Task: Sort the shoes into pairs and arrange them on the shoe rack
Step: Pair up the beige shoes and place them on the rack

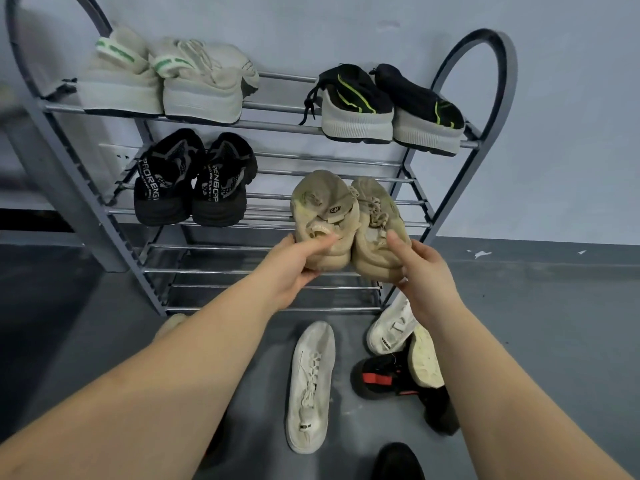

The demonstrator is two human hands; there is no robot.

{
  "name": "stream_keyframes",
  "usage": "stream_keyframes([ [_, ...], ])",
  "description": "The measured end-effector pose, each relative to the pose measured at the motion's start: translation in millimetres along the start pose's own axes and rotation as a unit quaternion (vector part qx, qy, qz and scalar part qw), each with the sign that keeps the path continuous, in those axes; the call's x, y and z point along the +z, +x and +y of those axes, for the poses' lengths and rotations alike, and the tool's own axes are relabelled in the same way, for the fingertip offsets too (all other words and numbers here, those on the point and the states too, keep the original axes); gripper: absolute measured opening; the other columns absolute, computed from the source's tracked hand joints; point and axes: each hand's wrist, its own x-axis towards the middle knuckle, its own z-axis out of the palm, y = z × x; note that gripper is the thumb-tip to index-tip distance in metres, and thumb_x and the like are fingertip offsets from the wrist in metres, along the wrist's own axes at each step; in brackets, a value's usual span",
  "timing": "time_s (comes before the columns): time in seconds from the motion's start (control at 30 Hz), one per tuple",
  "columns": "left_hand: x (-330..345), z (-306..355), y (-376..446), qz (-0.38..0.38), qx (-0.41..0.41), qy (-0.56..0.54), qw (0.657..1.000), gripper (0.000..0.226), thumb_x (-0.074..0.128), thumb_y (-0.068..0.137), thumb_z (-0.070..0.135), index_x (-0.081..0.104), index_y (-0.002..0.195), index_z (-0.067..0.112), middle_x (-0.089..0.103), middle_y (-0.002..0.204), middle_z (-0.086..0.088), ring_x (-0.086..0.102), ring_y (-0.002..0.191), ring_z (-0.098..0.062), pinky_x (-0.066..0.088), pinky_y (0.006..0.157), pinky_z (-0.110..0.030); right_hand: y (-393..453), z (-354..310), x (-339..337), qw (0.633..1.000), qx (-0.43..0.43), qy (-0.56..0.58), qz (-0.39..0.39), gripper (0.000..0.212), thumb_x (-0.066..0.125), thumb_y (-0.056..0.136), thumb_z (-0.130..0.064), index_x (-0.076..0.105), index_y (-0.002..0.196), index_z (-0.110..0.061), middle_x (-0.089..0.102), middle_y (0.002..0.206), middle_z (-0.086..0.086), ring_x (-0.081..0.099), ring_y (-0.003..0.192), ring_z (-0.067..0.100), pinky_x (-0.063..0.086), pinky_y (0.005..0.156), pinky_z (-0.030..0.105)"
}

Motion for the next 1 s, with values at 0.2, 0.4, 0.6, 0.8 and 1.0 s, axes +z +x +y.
stream_keyframes([
  [0.2, -2, -9, -1, 0.018, 0.078, 0.261, 0.962, 0.084, 0.079, 0.073, 0.010, 0.030, 0.141, 0.017, 0.054, 0.129, 0.007, 0.052, 0.111, -0.008, 0.041, 0.099, -0.023, 3, 4, -8, 0.992, -0.044, -0.099, -0.066, 0.087, 0.087, 0.062, -0.021, 0.043, 0.137, -0.019, 0.064, 0.122, -0.005, 0.062, 0.110, 0.010, 0.049, 0.098, 0.031],
  [0.4, -3, -15, 11, 0.092, 0.110, 0.265, 0.954, 0.084, 0.078, 0.075, 0.020, 0.022, 0.138, 0.017, 0.047, 0.136, 0.001, 0.047, 0.109, -0.011, 0.041, 0.102, -0.031, 4, 9, 3, 0.993, -0.071, -0.095, 0.007, 0.078, 0.084, 0.068, -0.017, 0.039, 0.132, -0.014, 0.058, 0.127, -0.002, 0.059, 0.110, 0.010, 0.049, 0.094, 0.026],
  [0.6, -3, -20, 23, 0.188, 0.144, 0.408, 0.882, 0.078, 0.074, 0.076, 0.037, 0.034, 0.140, 0.017, 0.029, 0.141, -0.004, 0.033, 0.132, -0.021, 0.030, 0.108, -0.031, 9, 13, 20, 0.970, -0.094, -0.197, 0.104, 0.081, 0.081, 0.069, -0.038, 0.045, 0.140, -0.023, 0.041, 0.130, 0.001, 0.054, 0.115, 0.020, 0.045, 0.102, 0.039],
  [0.8, 2, -21, 35, 0.240, 0.184, 0.413, 0.859, 0.076, 0.073, 0.076, 0.037, 0.035, 0.139, 0.022, 0.043, 0.136, -0.001, 0.036, 0.130, -0.022, 0.029, 0.111, -0.038, 9, 15, 32, 0.968, -0.111, -0.153, 0.167, 0.068, 0.079, 0.073, -0.035, 0.047, 0.131, -0.020, 0.057, 0.117, -0.009, 0.060, 0.100, 0.011, 0.048, 0.075, 0.022],
  [1.0, -1, -19, 47, 0.290, 0.205, 0.404, 0.843, 0.059, 0.071, 0.078, 0.040, 0.047, 0.130, 0.024, 0.056, 0.130, 0.003, 0.042, 0.128, -0.019, 0.024, 0.113, -0.041, 16, 20, 33, 0.966, -0.141, -0.142, 0.163, 0.041, 0.073, 0.081, -0.031, 0.057, 0.118, -0.023, 0.063, 0.112, -0.013, 0.056, 0.110, 0.005, 0.039, 0.086, 0.017],
])
